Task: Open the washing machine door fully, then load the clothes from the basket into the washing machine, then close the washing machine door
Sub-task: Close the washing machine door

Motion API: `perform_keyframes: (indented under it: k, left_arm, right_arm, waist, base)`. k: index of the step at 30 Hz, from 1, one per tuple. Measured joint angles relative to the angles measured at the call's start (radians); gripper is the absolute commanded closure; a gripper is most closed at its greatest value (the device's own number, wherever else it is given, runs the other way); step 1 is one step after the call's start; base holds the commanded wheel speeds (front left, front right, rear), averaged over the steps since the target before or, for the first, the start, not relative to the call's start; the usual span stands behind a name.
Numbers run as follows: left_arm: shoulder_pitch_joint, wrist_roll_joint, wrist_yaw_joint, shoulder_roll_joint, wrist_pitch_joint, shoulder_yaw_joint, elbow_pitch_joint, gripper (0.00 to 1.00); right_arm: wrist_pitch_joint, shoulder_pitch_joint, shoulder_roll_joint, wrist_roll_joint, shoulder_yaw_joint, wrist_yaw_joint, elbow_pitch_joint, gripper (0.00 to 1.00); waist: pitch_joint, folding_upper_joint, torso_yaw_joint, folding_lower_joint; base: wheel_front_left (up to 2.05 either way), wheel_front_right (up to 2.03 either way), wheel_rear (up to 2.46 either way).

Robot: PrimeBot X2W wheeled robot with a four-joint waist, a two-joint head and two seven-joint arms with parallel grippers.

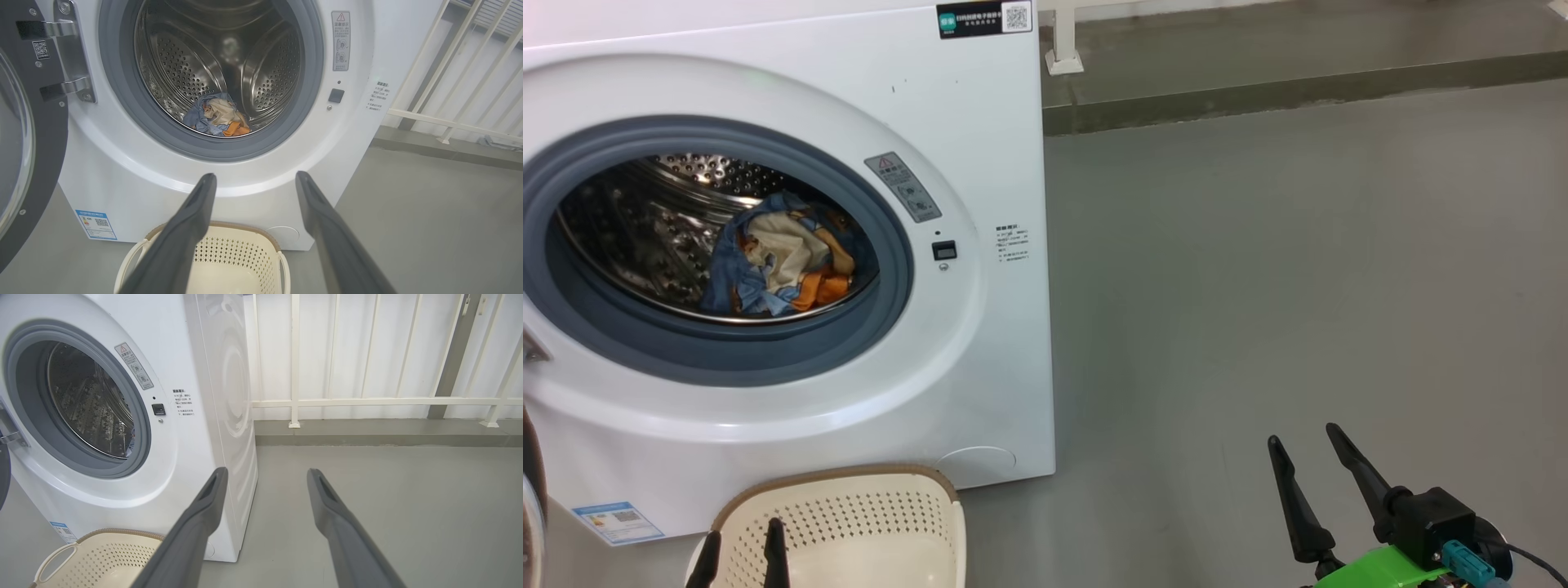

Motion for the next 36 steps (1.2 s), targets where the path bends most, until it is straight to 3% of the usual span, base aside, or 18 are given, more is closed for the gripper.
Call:
perform_keyframes:
  k: [21,36]
  left_arm:
    - [-0.003,0.010,0.002,-0.004,0.000,0.018,0.032,0.00]
    - [-0.005,0.008,0.017,-0.006,0.000,0.028,0.041,0.00]
  right_arm:
    - [0.000,0.000,0.000,0.000,0.003,0.000,0.005,0.00]
    - [0.000,0.000,0.001,0.000,0.006,0.000,0.010,0.00]
  waist:
    - [-0.004,0.0000,0.000,0.0000]
    - [0.000,0.0000,0.002,0.0000]
  base:
    - [-0.07,0.07,0.00]
    - [-1.53,1.53,0.00]
